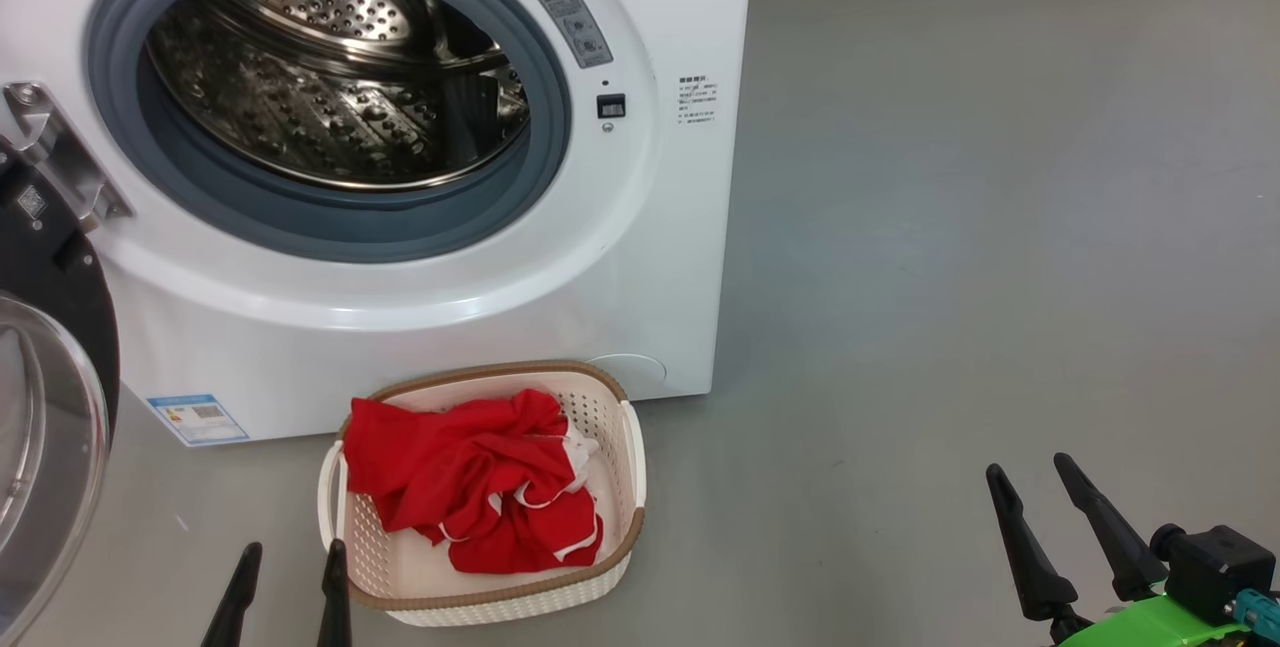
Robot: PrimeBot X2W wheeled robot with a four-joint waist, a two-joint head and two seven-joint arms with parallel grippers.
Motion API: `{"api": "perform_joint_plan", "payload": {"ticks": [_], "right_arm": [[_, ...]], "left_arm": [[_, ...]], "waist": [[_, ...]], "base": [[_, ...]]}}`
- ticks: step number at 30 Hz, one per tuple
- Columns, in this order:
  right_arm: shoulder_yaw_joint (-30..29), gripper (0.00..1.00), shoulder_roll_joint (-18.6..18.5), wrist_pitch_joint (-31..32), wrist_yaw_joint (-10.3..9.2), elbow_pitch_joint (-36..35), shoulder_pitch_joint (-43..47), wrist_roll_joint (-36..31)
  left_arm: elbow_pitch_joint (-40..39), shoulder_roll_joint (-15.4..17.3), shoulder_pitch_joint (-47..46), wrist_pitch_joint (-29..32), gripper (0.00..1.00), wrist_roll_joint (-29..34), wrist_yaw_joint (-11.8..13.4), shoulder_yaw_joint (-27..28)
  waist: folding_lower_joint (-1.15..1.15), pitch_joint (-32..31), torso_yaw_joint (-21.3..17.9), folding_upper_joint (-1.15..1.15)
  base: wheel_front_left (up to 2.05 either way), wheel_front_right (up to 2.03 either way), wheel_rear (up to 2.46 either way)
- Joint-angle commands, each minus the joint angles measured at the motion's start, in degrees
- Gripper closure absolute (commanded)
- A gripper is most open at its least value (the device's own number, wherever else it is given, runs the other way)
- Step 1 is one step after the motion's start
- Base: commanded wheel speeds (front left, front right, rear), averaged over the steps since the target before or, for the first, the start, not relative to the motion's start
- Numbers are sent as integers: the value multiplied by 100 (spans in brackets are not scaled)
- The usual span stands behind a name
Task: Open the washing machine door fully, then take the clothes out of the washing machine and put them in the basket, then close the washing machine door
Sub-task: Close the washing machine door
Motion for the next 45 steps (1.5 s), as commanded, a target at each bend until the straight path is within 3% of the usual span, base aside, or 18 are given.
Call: {"api": "perform_joint_plan", "payload": {"ticks": [1, 12, 20, 45], "right_arm": [[115, 0, -101, -37, 35, -141, -50, -56], [136, 0, -85, -37, 35, -141, -33, -68], [230, 0, -101, -37, 35, -130, -41, -63], [884, 0, -205, -37, 35, -14, -256, 9]], "left_arm": [[-168, 59, -134, -36, 0, 18, 5, 168], [-164, 59, -136, -36, 0, -75, 3, 153], [-55, 59, -103, -36, 0, -239, 80, 134], [93, 59, 44, -36, 0, -592, 452, -265]], "waist": [[0, -1, 4, 0], [0, -8, 94, 0], [0, -20, 434, 0], [0, -128, 2541, 0]], "base": [[0, 0, 0], [0, 0, 0], [0, 0, 0], [0, 0, 0]]}}
